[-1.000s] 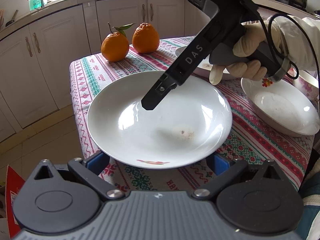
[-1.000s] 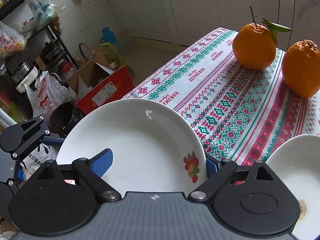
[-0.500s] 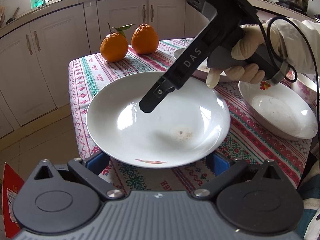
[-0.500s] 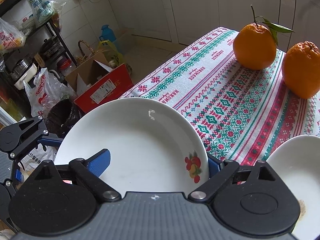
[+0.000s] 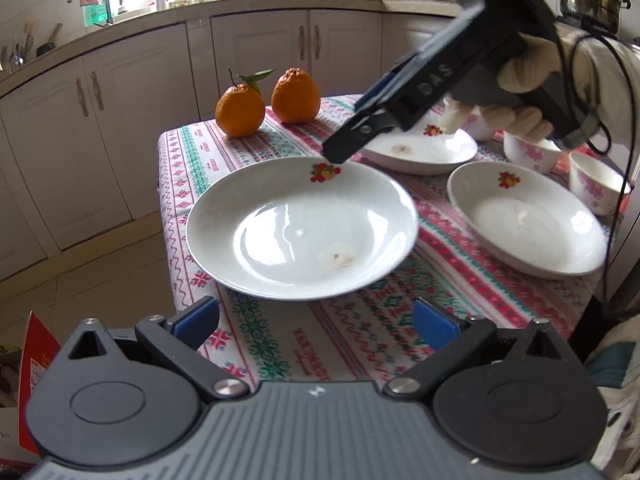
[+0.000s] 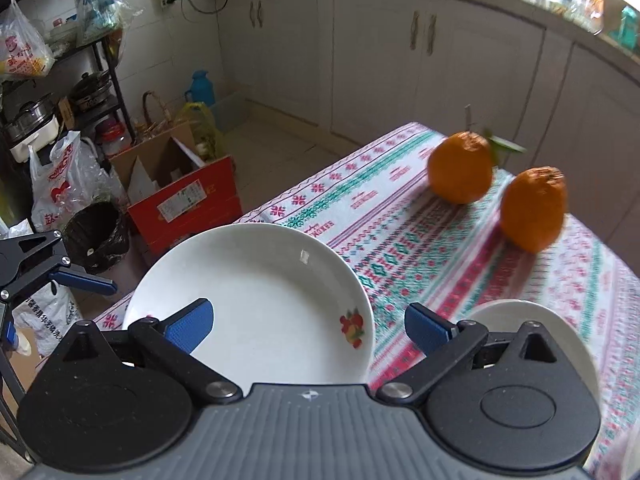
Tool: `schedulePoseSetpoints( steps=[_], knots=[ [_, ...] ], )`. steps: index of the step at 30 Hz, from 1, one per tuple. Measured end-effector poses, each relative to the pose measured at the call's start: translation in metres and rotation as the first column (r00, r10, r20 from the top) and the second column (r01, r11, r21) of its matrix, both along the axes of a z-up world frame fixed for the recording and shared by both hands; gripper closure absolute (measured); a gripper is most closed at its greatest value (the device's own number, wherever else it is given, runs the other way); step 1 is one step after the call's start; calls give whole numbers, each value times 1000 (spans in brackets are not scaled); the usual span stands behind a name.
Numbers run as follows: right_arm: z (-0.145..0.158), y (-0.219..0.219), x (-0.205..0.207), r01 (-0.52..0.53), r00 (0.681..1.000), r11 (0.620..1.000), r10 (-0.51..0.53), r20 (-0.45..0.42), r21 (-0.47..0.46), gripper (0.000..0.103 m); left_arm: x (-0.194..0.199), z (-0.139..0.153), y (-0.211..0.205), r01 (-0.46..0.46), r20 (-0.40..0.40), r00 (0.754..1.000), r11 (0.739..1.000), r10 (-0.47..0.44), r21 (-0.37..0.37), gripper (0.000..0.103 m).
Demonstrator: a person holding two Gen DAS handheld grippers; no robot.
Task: Organize plates and bowls
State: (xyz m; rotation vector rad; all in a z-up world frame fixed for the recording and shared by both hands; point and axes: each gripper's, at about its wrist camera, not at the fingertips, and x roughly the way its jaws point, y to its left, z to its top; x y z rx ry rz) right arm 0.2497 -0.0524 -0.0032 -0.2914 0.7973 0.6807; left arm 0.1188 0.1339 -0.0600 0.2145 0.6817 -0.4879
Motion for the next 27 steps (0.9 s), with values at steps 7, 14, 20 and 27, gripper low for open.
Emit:
schedulePoseSetpoints(
  steps=[7,14,20,27],
  knots=[
    [9,-50,-68,142,989,990,-143,35,18,0,-29,8,-25,47,26,999,998,-46,-28,1],
    [-2,-100,-122,275,961,960,-276,9,58,0,-45,1,-64,144,8,990,990,-144,-11,1],
    [-10,-135,-137,343,939,938,-343,-18,48,0,-48,-8,-92,201,-17,979,979,-202,-7,1],
    [-21,-157,-132,381,923,924,-378,-73,37,0,-43,-24,-122,257,-45,966,966,-256,9,1]
  ],
)
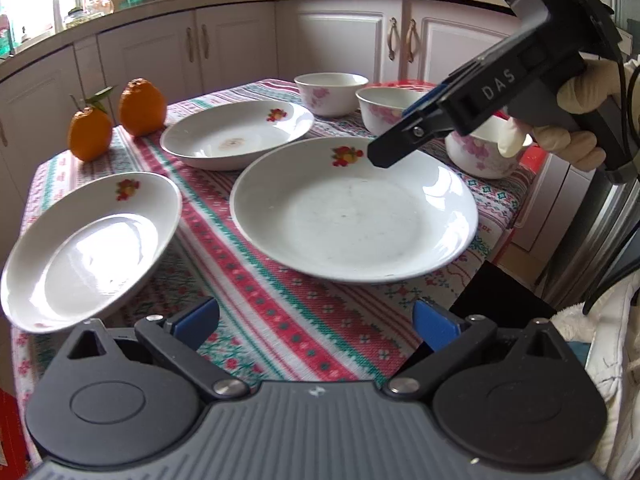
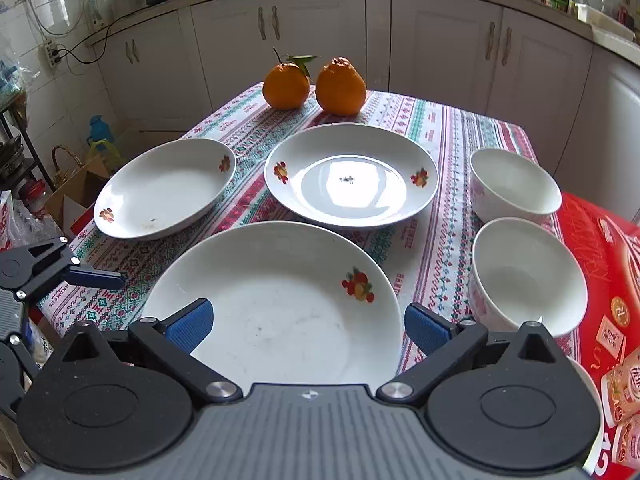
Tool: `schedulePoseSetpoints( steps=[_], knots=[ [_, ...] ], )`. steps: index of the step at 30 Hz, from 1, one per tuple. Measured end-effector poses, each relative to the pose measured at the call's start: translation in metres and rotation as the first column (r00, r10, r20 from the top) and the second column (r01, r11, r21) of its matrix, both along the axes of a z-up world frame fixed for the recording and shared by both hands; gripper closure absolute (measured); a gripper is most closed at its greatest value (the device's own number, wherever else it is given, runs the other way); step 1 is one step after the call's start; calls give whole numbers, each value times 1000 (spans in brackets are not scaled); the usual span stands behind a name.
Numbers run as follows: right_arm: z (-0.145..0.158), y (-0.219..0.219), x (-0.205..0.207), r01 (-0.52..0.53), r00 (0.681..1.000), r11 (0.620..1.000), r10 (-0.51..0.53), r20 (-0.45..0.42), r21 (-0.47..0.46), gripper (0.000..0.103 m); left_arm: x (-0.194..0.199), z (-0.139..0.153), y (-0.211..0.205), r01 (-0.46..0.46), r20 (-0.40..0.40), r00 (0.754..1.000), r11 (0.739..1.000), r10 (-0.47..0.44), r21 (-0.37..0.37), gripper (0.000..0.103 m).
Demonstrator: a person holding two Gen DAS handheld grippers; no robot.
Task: Organize plates and bowls
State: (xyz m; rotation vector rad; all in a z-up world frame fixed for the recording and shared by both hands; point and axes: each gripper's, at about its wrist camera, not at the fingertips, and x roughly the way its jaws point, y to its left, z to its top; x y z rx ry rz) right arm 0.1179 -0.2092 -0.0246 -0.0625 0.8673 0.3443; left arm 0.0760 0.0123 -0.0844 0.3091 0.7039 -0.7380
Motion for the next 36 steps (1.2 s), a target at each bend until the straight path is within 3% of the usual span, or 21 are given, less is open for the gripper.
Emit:
schedulePoseSetpoints(
  steps=[6,11,22,36],
  knots=[
    [-10,-7,13,12,999,1000,-11,-51,7,0,8,-11,-15,34,-37,999,999,-34,5,1],
    [-17,-8,23,14,996,1000,-13,-83,16,0,15,-12,-16,0,-31,1000,1000,0,-19,0],
    [-29,-8,39,6,991,1000,-4,-131,10,0,14,-12,-12,18,-13,1000,999,-18,-30,0],
    [-34,-12,61,-73,968,993,93,-231,95,0,12,-12,-18,132,5,991,991,-132,-19,1]
  ],
)
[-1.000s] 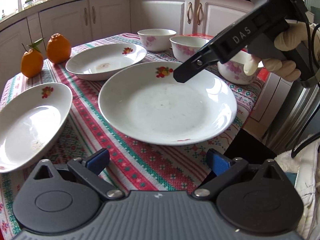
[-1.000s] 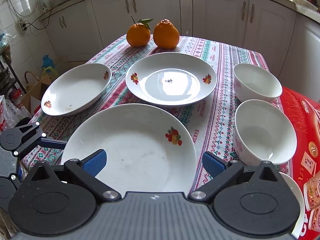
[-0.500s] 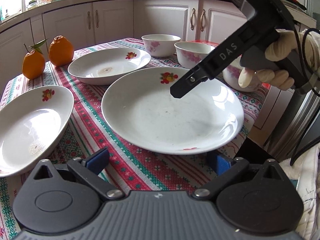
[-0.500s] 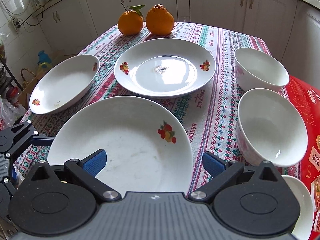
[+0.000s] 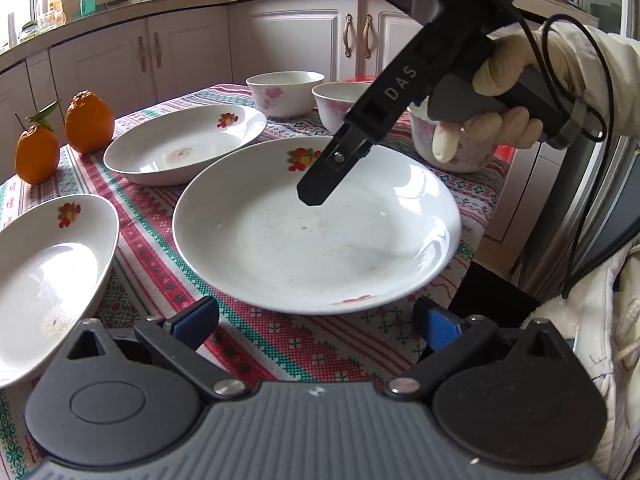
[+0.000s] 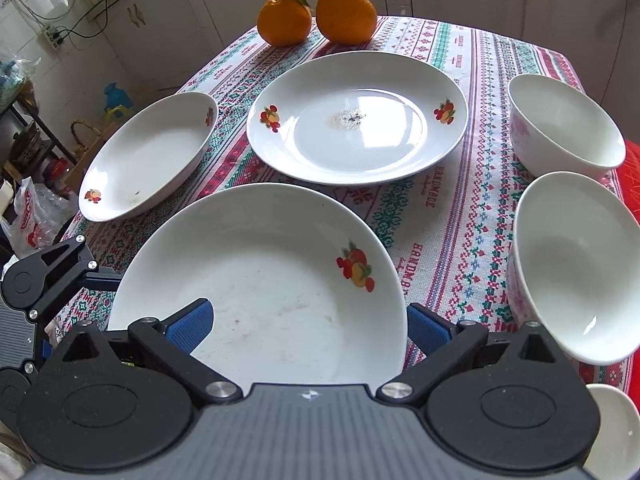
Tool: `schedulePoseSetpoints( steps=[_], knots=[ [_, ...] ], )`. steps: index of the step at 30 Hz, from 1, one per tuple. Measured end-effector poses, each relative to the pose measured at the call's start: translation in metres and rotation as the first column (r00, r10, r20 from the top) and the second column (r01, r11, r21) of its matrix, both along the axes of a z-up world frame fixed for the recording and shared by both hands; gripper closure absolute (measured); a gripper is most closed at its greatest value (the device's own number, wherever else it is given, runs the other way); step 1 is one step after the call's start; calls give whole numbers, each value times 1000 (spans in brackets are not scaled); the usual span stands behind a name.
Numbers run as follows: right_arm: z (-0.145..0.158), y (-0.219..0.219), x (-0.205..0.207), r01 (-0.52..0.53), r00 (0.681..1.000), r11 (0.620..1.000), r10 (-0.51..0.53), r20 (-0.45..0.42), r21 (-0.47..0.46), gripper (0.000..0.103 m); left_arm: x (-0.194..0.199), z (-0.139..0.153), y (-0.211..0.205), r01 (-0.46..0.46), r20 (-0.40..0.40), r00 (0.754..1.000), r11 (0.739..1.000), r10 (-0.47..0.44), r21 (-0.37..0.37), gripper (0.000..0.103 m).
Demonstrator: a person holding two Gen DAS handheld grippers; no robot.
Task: Organize plates and bowls
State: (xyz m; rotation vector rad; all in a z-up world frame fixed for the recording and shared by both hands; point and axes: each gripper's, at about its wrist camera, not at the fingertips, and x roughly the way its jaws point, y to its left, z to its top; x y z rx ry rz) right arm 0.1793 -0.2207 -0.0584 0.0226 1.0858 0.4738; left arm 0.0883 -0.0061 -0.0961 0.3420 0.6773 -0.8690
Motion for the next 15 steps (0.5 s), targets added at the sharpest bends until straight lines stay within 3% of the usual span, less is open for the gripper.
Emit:
schedulePoseSetpoints(
  steps=[15],
  knots=[
    [-1,-3,8,-54,998,998,54,-32,19,9,9,1,0,12,-20,1000,1000,-12,-16,7]
  ],
)
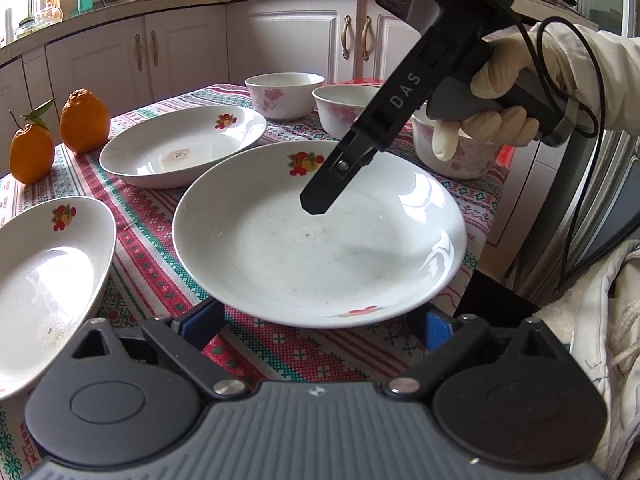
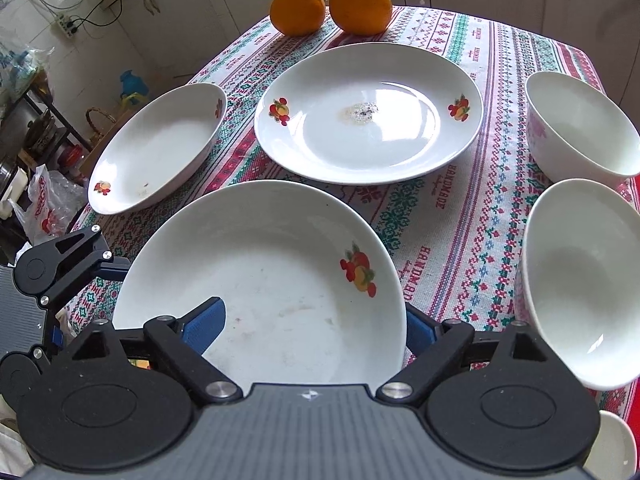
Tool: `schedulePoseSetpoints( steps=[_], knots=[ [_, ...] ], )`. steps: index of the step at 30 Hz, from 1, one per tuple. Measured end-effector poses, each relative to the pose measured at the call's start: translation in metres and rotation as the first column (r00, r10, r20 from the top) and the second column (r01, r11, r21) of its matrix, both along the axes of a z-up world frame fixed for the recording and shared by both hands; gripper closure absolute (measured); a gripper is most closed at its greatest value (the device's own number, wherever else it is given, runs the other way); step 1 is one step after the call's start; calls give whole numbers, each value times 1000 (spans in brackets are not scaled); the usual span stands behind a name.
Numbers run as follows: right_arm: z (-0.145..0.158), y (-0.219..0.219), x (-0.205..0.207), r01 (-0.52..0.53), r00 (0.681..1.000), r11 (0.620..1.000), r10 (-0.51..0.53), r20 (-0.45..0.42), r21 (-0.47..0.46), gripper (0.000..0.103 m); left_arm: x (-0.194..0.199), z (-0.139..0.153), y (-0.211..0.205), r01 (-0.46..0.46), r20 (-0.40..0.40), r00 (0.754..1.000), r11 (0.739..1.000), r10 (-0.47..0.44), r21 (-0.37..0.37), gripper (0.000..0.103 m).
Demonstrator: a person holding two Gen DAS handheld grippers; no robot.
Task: Organize plates and bowls
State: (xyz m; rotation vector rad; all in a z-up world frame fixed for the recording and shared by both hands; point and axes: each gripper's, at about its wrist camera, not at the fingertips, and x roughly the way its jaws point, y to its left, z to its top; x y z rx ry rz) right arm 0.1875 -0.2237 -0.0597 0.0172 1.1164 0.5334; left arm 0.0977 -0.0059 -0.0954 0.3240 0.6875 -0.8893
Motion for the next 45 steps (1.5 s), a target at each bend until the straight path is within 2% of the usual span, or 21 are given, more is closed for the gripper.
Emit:
schedulePoseSetpoints(
  steps=[10,26,37,45],
  knots=[
    [0,-3,2,-18,1000,1000,18,-7,26,9,3,2,-3,24,-9,1000,1000,-24,14,8],
    [6,5,-2,-27,1000,999,27,0,33,8,-3,5,2,1,-29,1000,1000,-1,23,9],
    [21,32,1,-81,996,996,80,35,36,8,-9,24,28,-68,-21,997,998,68,-4,9],
    [33,68,15,-146,987,988,143,67,47,8,-10,40,58,-139,12,990,990,139,-8,9]
  ],
)
